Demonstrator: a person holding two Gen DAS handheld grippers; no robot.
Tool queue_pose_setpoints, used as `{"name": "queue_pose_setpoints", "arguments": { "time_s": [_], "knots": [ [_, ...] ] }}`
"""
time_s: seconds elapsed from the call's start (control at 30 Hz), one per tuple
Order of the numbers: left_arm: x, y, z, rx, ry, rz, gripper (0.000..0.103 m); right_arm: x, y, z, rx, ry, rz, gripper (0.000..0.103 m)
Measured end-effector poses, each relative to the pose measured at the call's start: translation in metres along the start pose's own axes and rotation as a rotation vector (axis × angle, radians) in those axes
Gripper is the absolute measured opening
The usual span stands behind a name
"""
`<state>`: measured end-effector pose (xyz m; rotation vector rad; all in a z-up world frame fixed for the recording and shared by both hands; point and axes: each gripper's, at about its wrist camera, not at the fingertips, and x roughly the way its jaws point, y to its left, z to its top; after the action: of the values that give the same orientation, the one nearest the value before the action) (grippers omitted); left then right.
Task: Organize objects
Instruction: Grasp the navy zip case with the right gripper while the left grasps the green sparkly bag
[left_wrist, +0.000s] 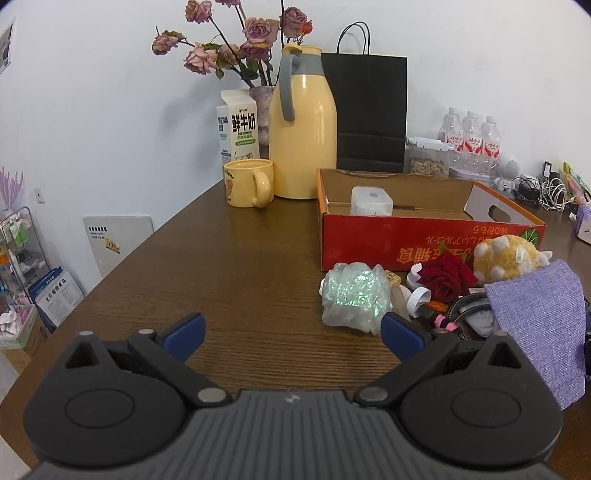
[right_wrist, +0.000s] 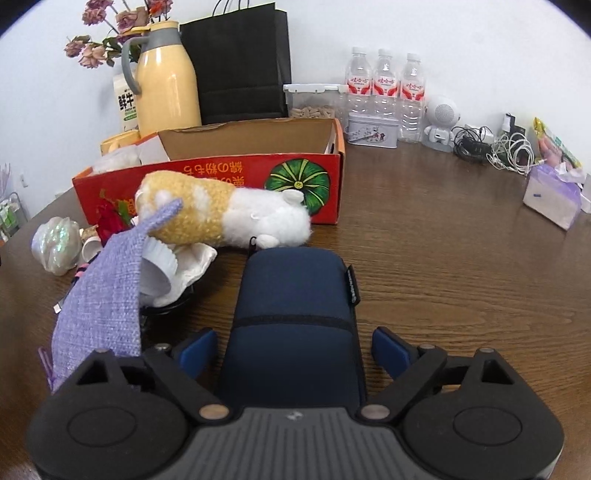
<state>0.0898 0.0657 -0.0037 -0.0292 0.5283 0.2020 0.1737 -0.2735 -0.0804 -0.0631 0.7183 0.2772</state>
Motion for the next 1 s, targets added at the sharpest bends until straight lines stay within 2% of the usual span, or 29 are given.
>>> {"name": "queue_pose_setpoints", "arguments": {
  "time_s": [0.03, 0.1, 0.17, 0.33, 0.77, 1.0],
  "knots": [
    [0.001, -0.001, 0.0, 0.001, 0.003, 0.001, 0.103, 0.0, 0.0, 0.0, -0.003, 0.0, -0.002, 0.089],
    [0.002, -0.002, 0.0, 0.003, 0.005, -0.001, 0.103, 0.001, 0.001, 0.001, -0.012, -0.005, -0.015, 0.081],
    [0.003, -0.003, 0.0, 0.007, 0.006, -0.004, 0.103, 0.0, 0.0, 0.002, -0.016, -0.015, 0.012, 0.07],
    [0.01, -0.008, 0.001, 0.019, 0.015, -0.002, 0.103, 0.0, -0.006, 0.005, -0.026, -0.042, 0.032, 0.063],
    [0.042, -0.02, 0.01, 0.025, 0.028, -0.014, 0.103, -0.007, -0.01, 0.003, -0.013, -0.167, -0.013, 0.061],
    [0.074, -0.033, 0.015, 0.018, 0.056, -0.008, 0.103, -0.011, -0.009, 0.003, -0.018, -0.191, -0.03, 0.061]
  ]
}}
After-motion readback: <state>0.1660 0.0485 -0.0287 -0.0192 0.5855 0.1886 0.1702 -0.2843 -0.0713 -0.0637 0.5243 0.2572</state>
